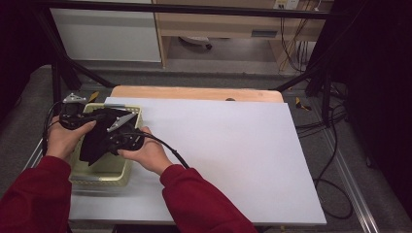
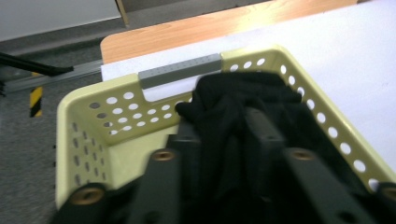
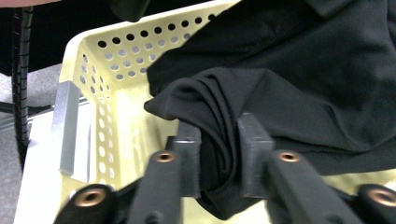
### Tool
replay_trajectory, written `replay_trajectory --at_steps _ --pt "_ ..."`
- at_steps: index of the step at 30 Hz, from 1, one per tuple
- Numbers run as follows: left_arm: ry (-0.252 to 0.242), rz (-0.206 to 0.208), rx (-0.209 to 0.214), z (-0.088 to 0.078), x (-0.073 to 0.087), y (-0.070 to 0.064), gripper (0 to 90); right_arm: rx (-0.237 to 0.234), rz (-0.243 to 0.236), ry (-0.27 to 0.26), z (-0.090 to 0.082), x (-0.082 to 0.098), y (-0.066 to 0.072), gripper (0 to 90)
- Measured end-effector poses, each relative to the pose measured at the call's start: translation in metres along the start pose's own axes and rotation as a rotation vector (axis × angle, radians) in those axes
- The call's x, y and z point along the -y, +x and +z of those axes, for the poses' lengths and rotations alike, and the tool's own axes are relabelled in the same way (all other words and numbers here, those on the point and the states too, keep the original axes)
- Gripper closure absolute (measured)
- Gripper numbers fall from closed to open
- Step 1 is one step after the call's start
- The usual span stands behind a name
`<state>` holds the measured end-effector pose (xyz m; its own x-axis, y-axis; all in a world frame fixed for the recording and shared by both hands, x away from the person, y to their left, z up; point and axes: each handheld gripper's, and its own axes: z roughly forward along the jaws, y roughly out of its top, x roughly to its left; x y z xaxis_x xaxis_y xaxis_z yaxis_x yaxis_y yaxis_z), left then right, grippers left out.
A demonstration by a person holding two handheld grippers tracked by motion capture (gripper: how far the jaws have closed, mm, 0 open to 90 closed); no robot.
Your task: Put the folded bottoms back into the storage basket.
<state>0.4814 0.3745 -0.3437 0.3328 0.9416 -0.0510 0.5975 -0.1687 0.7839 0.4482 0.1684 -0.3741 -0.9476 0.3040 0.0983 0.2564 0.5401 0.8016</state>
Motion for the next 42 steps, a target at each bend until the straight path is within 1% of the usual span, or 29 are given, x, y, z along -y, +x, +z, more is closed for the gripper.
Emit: replay_trajectory --at_steps 1,2,3,4,5,6,7,9,12,13,15,17,18,19,22,24,26,29,31,34,37,40,42 --pt "-0.007 -0.023 -0.027 -0.001 0.000 0.000 41.2 0.004 0.012 0.002 -0.001 0.001 0.001 52.2" --pt "-0.020 -0.015 -0.054 -0.002 0.000 -0.001 34.4 0.015 0.015 0.004 -0.003 0.001 0.003 44.6" --pt "-0.031 0.000 -0.068 -0.004 0.000 -0.002 29.1 0.022 0.010 0.002 -0.006 0.001 0.006 38.0" --pt "-0.042 0.003 -0.066 -0.006 0.000 -0.002 27.7 0.025 0.011 -0.004 -0.010 0.002 0.008 32.6" --pt "-0.053 -0.004 -0.062 -0.008 0.000 -0.003 26.1 0.033 0.005 -0.014 -0.014 0.003 0.011 28.6" --pt "-0.064 -0.010 -0.066 -0.010 -0.001 -0.004 23.2 0.045 -0.001 -0.024 -0.020 0.004 0.013 26.8" --pt "-0.077 -0.015 -0.068 -0.013 -0.001 -0.005 21.8 0.046 -0.008 -0.033 -0.025 0.005 0.015 25.2" --pt "-0.102 -0.023 -0.063 -0.018 0.000 -0.008 21.4 0.053 -0.025 -0.037 -0.036 0.007 0.020 20.3" --pt "-0.123 -0.028 -0.054 -0.025 0.000 -0.014 17.7 0.085 -0.048 -0.048 -0.052 0.013 0.025 14.3" --pt "-0.128 -0.032 -0.049 -0.027 0.000 -0.016 17.0 0.095 -0.047 -0.049 -0.057 0.016 0.026 12.8" --pt "-0.138 -0.047 -0.047 -0.030 0.001 -0.021 14.5 0.111 -0.053 -0.058 -0.066 0.020 0.028 10.9" --pt "-0.147 -0.064 -0.048 -0.033 0.003 -0.028 11.2 0.120 -0.041 -0.065 -0.076 0.025 0.029 8.9" --pt "-0.151 -0.064 -0.041 -0.034 0.004 -0.031 9.8 0.122 -0.035 -0.070 -0.081 0.027 0.029 8.4" --pt "-0.156 -0.058 -0.032 -0.036 0.005 -0.034 9.9 0.127 -0.033 -0.071 -0.085 0.030 0.030 7.9" --pt "-0.176 -0.038 -0.025 -0.040 0.006 -0.045 10.0 0.150 -0.025 -0.070 -0.097 0.037 0.030 6.4" --pt "-0.186 -0.029 -0.017 -0.044 0.006 -0.052 10.0 0.156 -0.011 -0.066 -0.104 0.043 0.029 5.4" --pt "-0.203 -0.015 -0.004 -0.047 0.007 -0.059 10.0 0.163 -0.011 -0.062 -0.111 0.049 0.028 5.2" --pt "-0.221 0.000 0.014 -0.049 0.012 -0.070 9.6 0.183 -0.006 -0.058 -0.121 0.056 0.027 4.7" --pt "-0.224 0.024 0.019 -0.049 0.017 -0.077 8.7 0.190 0.002 -0.061 -0.128 0.061 0.025 4.7" --pt "-0.223 0.034 0.042 -0.049 0.026 -0.087 8.4 0.217 0.013 -0.047 -0.138 0.067 0.021 4.2" --pt "-0.236 0.026 0.059 -0.051 0.035 -0.095 8.1 0.236 0.040 -0.041 -0.150 0.073 0.017 3.7" --pt "-0.247 0.032 0.075 -0.053 0.041 -0.104 8.0 0.228 0.058 -0.045 -0.162 0.082 0.012 3.5" --pt "-0.255 0.030 0.091 -0.055 0.045 -0.109 8.1 0.245 0.059 -0.050 -0.170 0.087 0.010 3.3"
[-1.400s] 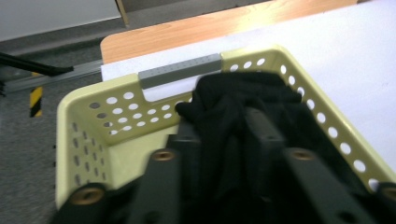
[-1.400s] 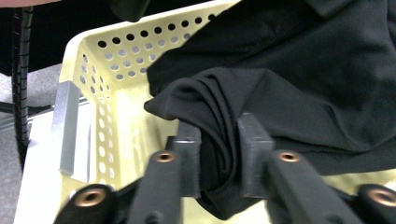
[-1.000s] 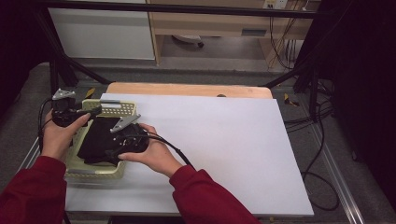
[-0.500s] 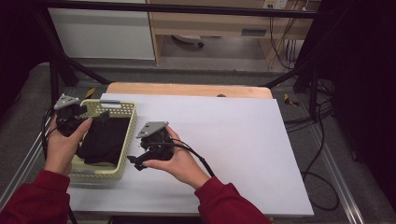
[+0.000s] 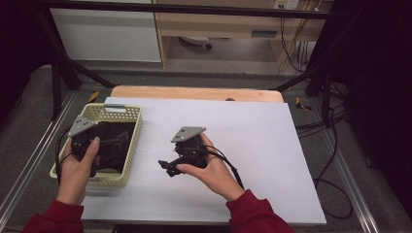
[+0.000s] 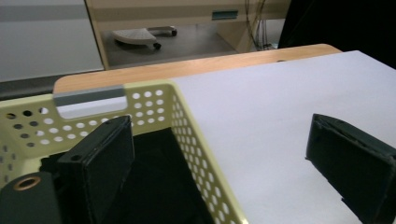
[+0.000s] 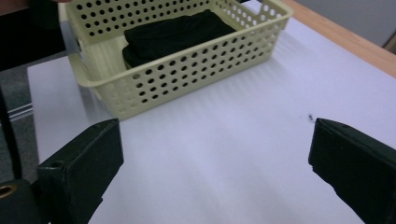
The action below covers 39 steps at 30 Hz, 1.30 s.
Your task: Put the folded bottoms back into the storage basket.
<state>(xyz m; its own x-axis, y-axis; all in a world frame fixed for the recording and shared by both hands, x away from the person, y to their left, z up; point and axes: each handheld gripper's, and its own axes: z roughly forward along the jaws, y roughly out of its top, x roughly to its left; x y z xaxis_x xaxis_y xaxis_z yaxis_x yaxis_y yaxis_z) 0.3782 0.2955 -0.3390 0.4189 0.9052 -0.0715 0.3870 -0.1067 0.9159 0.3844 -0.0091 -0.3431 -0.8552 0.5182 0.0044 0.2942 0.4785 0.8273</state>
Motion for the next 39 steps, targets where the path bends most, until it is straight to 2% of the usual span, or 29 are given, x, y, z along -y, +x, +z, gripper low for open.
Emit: replay_trajectory --at_steps 3,6,9,14,19,21,24,28,30,32,36,39 --pt "-0.013 0.002 0.010 -0.003 0.004 -0.010 8.0 0.023 0.019 -0.009 -0.009 0.008 -0.008 3.4" --pt "-0.025 0.029 -0.014 -0.007 0.010 -0.023 8.0 0.064 0.034 -0.020 -0.018 0.015 -0.018 3.8" --pt "-0.033 0.034 0.002 -0.007 0.016 -0.033 8.0 0.080 0.055 -0.030 -0.027 0.022 -0.027 3.4" --pt "-0.016 0.053 0.039 -0.004 0.022 -0.043 8.0 0.120 0.075 -0.052 -0.047 0.030 -0.040 2.9" --pt "-0.005 0.042 0.067 -0.002 0.032 -0.044 8.0 0.161 0.104 -0.068 -0.069 0.047 -0.052 2.8" --pt "0.001 0.048 0.053 -0.002 0.036 -0.044 8.1 0.180 0.116 -0.070 -0.077 0.055 -0.056 2.7" --pt "-0.003 0.046 0.059 -0.003 0.040 -0.043 8.4 0.222 0.131 -0.067 -0.091 0.068 -0.064 2.8" --pt "0.000 0.045 0.069 -0.004 0.045 -0.043 8.4 0.250 0.183 -0.092 -0.110 0.088 -0.073 2.8" --pt "-0.006 0.019 0.092 -0.005 0.047 -0.044 8.6 0.266 0.210 -0.110 -0.120 0.098 -0.077 2.7" --pt "-0.003 0.037 0.089 -0.005 0.049 -0.044 8.5 0.285 0.230 -0.127 -0.129 0.109 -0.079 2.6" --pt "-0.003 0.023 0.090 -0.004 0.053 -0.041 8.5 0.330 0.264 -0.142 -0.143 0.129 -0.082 3.2" --pt "-0.003 0.021 0.092 -0.005 0.056 -0.040 8.5 0.353 0.266 -0.142 -0.153 0.140 -0.081 3.4"
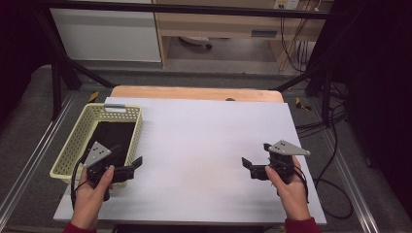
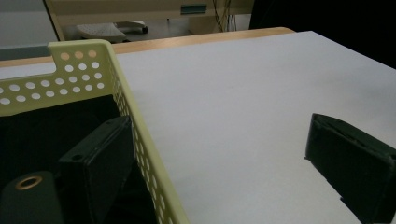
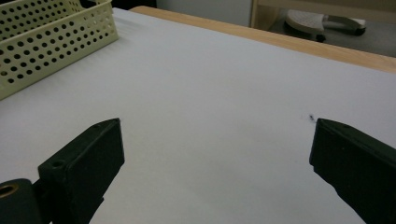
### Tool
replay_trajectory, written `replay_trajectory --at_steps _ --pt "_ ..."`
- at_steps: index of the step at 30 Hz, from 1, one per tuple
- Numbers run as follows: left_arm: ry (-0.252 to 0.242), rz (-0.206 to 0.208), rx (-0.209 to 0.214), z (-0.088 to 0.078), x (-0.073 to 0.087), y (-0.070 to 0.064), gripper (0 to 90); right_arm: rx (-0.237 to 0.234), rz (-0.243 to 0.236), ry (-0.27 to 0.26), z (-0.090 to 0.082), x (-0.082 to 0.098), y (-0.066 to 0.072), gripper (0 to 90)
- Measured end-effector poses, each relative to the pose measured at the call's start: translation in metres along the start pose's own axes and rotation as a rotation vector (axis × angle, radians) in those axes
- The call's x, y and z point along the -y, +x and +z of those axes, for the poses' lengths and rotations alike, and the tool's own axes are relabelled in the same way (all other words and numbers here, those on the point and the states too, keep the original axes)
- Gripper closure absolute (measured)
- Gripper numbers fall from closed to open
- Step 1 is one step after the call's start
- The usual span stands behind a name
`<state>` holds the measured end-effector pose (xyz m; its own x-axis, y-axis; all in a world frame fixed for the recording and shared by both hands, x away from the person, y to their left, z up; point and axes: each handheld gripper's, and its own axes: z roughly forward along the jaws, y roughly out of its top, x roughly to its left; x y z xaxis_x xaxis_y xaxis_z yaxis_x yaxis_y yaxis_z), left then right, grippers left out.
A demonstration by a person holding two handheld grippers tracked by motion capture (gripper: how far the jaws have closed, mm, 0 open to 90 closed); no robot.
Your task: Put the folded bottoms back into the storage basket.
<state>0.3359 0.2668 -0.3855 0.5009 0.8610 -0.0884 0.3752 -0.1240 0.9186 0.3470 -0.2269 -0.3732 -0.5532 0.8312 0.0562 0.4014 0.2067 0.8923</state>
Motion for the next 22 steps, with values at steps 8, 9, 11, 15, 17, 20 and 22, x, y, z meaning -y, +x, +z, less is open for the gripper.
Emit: replay_trajectory --at_steps 8,9,11,15,17,20,22 --pt "-0.009 0.022 -0.002 0.000 0.008 0.000 8.5 0.101 -0.003 -0.015 -0.022 0.038 -0.015 3.5" --pt "-0.011 0.023 -0.004 -0.001 0.009 0.000 8.5 0.104 0.000 -0.009 -0.023 0.042 -0.015 3.5" --pt "-0.013 0.012 -0.003 -0.002 0.009 0.001 8.5 0.102 0.008 -0.010 -0.027 0.047 -0.017 3.5" --pt "-0.014 0.001 -0.007 -0.004 0.012 0.003 8.5 0.088 0.042 -0.010 -0.028 0.057 -0.023 3.6" --pt "-0.011 -0.002 -0.009 -0.004 0.013 0.004 8.5 0.074 0.063 0.002 -0.025 0.062 -0.024 3.8" --pt "-0.008 -0.004 -0.011 -0.003 0.014 0.006 8.5 0.058 0.065 0.020 -0.019 0.065 -0.023 3.9" --pt "-0.008 -0.012 -0.015 -0.003 0.014 0.005 8.7 0.056 0.050 0.028 -0.016 0.065 -0.021 3.7"
